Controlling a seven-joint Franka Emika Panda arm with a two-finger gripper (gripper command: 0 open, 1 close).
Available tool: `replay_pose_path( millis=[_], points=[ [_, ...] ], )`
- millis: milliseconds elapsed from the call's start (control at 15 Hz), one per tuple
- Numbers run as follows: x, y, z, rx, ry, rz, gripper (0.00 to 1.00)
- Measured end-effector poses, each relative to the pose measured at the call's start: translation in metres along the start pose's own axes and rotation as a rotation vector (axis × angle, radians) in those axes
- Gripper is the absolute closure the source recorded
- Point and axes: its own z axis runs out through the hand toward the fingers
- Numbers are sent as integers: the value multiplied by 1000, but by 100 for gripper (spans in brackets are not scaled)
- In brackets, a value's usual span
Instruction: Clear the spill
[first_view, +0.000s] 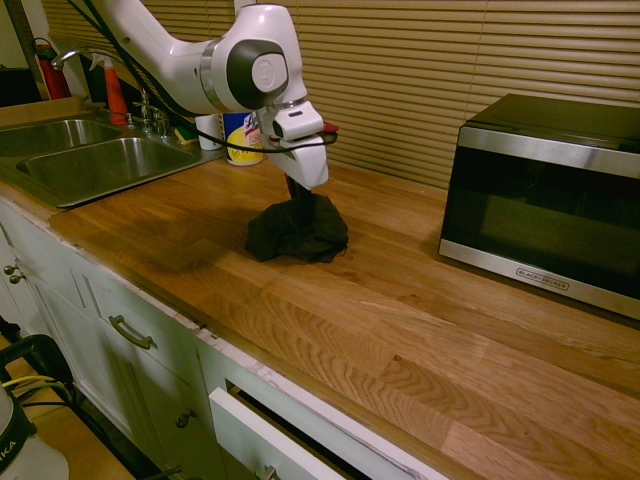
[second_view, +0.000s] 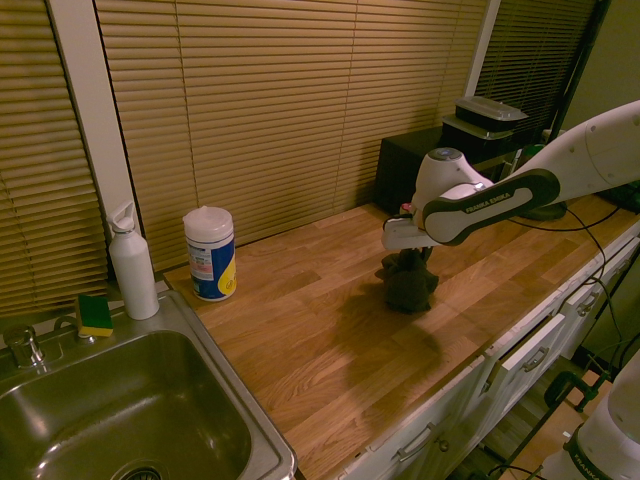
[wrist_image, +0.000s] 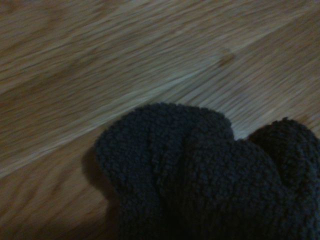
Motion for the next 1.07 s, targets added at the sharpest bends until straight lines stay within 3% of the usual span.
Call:
replay_pose_path(
  millis=[1067],
  points=[
    [-176,-46,-51,91,8,-268,100]
  ],
)
